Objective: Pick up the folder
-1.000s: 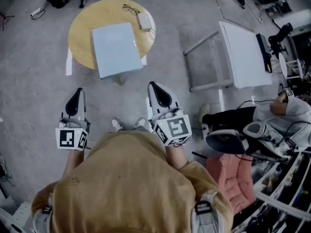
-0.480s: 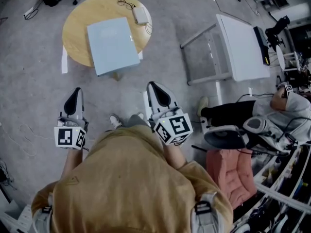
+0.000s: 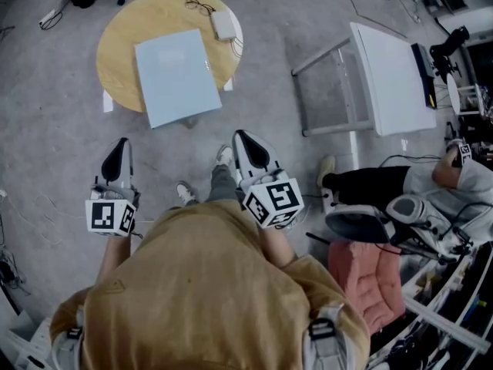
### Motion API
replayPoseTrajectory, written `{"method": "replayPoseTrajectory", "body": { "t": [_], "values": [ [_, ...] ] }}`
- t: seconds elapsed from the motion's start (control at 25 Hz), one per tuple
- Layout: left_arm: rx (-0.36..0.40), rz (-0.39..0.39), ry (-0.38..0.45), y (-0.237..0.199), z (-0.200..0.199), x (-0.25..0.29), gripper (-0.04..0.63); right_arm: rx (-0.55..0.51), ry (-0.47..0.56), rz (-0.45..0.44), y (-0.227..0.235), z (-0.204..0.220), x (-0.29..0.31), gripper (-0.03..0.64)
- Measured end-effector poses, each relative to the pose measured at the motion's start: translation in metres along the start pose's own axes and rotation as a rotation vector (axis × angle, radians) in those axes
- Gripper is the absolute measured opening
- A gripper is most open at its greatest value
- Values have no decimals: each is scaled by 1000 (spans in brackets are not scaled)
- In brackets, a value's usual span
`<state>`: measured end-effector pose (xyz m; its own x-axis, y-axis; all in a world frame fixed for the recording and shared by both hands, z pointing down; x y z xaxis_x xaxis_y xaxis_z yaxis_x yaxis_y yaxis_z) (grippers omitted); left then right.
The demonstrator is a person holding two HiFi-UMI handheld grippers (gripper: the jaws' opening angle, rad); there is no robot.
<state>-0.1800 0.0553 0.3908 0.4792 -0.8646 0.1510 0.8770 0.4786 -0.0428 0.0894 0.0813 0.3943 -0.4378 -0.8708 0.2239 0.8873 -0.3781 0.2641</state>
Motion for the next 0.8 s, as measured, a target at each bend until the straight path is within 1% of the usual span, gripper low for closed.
{"method": "replayPoseTrajectory", "body": {
  "t": [0.16,0.32,0.52,0.8],
  "values": [
    [-8,-43,-2,9,-11,28,5,40,-13,-39,36,-6,18,0],
    [11,-63,-3,21,-28,61,5,43,-28,-78,71,-18,39,0],
    [24,-128,-22,30,-36,92,5,79,-44,-136,109,-23,66,0],
    [45,-206,-38,41,-47,129,5,112,-56,-215,149,-33,98,0]
  ]
}}
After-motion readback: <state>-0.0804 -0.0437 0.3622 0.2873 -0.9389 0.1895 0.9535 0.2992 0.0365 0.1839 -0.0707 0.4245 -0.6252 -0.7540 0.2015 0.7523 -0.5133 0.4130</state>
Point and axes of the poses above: the fingertips, and each gripper's own axes: x forward along the fingers, y to its right, z out of its underside, the point moved 3 cm from there along -x, backward along the fingers, and after that the axes turned 3 degrees about -z, right-handed, at the moved point
